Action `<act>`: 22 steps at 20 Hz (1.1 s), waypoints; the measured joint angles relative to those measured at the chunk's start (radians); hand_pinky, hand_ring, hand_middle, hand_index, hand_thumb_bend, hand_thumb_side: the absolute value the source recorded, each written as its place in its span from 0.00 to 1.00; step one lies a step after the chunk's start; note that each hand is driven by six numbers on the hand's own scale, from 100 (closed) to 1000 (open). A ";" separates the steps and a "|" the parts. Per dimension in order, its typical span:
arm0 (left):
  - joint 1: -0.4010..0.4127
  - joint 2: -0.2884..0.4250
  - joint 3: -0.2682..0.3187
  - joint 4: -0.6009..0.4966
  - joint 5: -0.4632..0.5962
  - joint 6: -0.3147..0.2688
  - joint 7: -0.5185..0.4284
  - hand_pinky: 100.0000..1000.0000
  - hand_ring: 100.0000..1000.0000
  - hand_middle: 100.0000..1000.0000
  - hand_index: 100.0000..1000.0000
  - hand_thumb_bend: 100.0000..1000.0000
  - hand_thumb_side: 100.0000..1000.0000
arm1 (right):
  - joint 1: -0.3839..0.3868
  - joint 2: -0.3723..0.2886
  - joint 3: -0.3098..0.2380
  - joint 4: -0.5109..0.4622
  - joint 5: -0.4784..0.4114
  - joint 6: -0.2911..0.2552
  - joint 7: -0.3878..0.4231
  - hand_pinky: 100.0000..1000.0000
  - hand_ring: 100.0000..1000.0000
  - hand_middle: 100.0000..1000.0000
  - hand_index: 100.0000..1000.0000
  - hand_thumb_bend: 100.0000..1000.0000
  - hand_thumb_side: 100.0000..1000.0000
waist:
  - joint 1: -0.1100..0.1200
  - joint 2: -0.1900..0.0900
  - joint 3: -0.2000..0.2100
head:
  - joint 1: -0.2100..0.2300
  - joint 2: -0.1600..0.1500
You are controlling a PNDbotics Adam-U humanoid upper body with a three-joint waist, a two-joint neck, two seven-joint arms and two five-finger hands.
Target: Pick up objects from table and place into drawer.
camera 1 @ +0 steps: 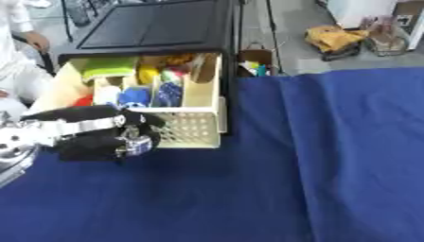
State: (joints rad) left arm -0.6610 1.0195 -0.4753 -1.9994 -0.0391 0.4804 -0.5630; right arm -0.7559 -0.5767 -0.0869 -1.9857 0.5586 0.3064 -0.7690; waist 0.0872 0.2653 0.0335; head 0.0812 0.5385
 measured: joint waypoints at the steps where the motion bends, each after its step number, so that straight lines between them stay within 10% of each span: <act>1: 0.003 0.000 0.002 0.000 -0.003 -0.001 0.003 0.05 0.43 0.76 0.97 0.00 1.00 | 0.000 0.000 0.000 0.000 -0.001 0.000 0.000 0.81 0.83 0.57 0.71 0.00 1.00 | 0.001 0.000 0.000 | 0.000 -0.001; 22: 0.061 0.036 0.044 -0.003 -0.033 -0.018 0.040 0.05 0.43 0.76 0.95 0.00 1.00 | -0.001 0.000 0.000 0.000 -0.003 0.003 0.001 0.81 0.83 0.57 0.71 0.00 1.00 | -0.003 0.007 0.002 | 0.000 -0.013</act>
State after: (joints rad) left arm -0.6003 1.0551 -0.4309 -2.0025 -0.0716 0.4620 -0.5230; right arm -0.7566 -0.5767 -0.0871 -1.9857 0.5558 0.3096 -0.7683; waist 0.0846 0.2723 0.0350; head 0.0808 0.5251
